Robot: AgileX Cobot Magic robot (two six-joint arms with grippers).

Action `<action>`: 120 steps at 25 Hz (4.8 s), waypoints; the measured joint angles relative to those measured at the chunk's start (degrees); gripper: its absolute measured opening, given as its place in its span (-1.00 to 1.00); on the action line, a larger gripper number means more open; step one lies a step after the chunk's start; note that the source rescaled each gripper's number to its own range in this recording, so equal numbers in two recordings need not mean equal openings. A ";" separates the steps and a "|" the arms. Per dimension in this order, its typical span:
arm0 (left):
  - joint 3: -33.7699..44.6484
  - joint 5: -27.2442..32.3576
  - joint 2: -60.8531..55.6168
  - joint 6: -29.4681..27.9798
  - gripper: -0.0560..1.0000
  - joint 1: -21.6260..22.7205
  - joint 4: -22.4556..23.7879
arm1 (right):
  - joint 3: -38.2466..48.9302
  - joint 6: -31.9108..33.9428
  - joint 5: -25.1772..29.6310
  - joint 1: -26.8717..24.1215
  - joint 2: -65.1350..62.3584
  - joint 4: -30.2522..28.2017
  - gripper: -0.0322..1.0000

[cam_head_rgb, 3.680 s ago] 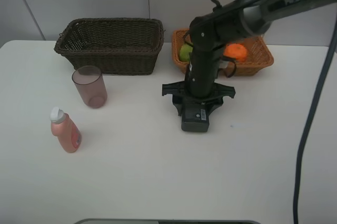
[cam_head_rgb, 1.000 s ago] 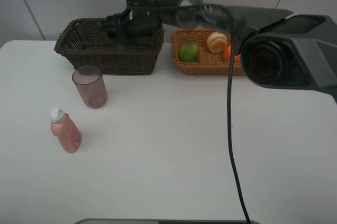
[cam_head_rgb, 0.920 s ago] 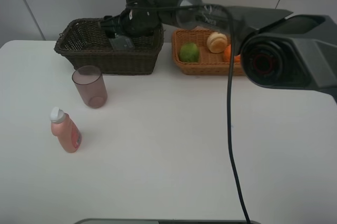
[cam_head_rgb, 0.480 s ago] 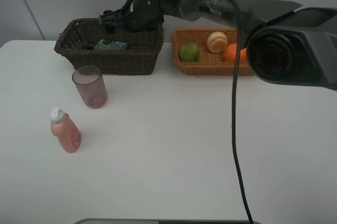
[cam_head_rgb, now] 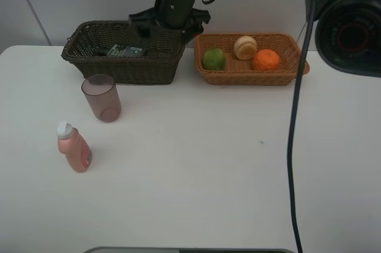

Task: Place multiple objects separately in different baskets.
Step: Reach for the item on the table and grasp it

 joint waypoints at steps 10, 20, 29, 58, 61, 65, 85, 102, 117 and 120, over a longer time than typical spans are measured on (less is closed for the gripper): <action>0.00 0.00 0.00 0.00 0.86 0.00 0.00 | 18.02 -0.41 1.98 -6.46 -12.42 2.12 0.70; 0.00 0.00 0.00 0.00 0.86 0.00 0.00 | 52.11 -0.41 -5.60 -21.73 -39.12 1.65 0.70; 0.00 0.00 0.00 0.00 0.86 0.00 0.00 | 71.89 -0.41 -10.37 -29.55 -71.34 1.01 0.70; 0.00 0.00 0.00 0.00 0.86 0.00 0.00 | 83.71 -0.63 -3.23 -29.55 -130.02 -2.60 0.70; 0.00 0.00 0.00 0.00 0.86 0.00 0.00 | 88.64 -0.76 -5.13 -29.55 -132.31 -2.66 0.70; 0.00 0.00 0.00 0.00 0.86 0.00 0.00 | 95.97 -0.89 -5.79 -29.55 -135.50 -2.24 0.70; 0.00 0.00 0.00 0.00 0.86 0.00 0.00 | 100.80 -9.42 -6.76 -29.55 -137.33 -0.85 0.70; 0.00 0.00 0.00 0.00 0.86 0.00 0.00 | 100.80 -9.42 -6.76 -38.86 -137.33 -0.92 0.70; 0.00 0.00 0.00 0.00 0.86 -0.65 0.00 | 100.80 -9.42 -6.76 -38.86 -137.33 -0.92 0.70; 0.00 0.00 0.00 0.00 0.86 -0.65 0.00 | 100.80 -9.42 -6.76 -38.86 -137.33 -0.92 0.70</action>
